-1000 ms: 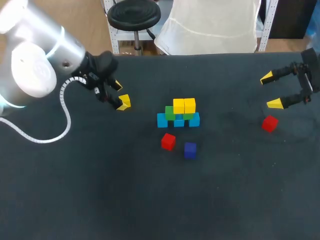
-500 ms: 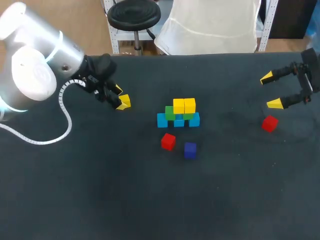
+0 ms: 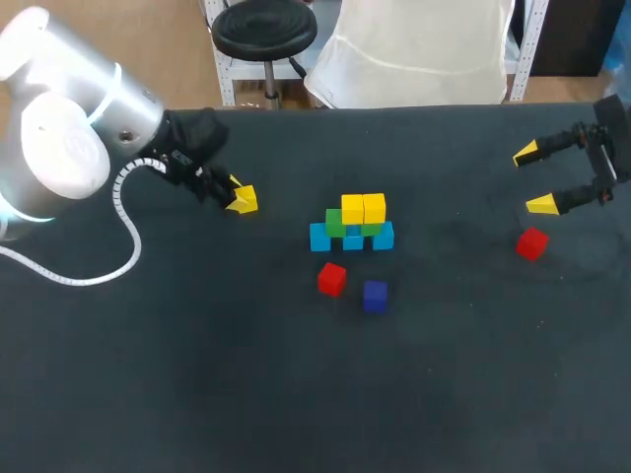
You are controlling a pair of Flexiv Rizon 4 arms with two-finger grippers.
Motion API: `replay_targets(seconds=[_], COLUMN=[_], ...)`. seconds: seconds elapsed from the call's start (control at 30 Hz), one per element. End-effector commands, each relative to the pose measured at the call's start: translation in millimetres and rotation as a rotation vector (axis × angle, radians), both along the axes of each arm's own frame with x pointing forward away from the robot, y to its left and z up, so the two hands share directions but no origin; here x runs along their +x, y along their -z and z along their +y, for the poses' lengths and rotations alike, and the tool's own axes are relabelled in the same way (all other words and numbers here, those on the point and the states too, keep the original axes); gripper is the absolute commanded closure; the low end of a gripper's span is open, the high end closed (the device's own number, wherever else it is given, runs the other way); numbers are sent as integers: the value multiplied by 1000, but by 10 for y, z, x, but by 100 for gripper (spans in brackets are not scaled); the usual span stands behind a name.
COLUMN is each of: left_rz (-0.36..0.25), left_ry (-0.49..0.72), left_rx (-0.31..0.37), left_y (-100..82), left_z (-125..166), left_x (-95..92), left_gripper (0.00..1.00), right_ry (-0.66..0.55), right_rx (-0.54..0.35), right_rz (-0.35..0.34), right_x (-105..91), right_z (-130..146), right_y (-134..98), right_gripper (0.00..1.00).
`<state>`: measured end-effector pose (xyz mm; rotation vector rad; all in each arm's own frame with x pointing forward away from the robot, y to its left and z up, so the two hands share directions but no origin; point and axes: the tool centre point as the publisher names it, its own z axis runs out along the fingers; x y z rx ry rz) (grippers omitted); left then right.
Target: Place the blue cubes, place green cubes on the blue cubes, place the yellow cubes on the green cubes, then place the red cubes on the yellow cubes, and place purple cube on the red cubes.
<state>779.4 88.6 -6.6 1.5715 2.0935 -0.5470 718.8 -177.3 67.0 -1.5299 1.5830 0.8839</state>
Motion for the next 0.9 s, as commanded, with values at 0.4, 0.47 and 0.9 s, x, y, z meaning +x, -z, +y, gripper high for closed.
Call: replay_targets(seconds=[0.4, 0.47, 0.9], left_rz=[-71, -77, -101], left_ry=[101, 106, 138], left_rx=[-13, -16, -43], left_y=[-424, -482, -711], left_z=[-166, -210, -550], left_x=[-202, -248, -514], left_gripper=[100, 100, 100], right_ry=[-2, -2, -2], right_rx=[2, 2, 2], right_rz=[0, 0, 0], right_x=[9, 9, 9], right_z=[-3, -3, -3], right_y=[3, 3, 3], right_gripper=[0, 0, 0])
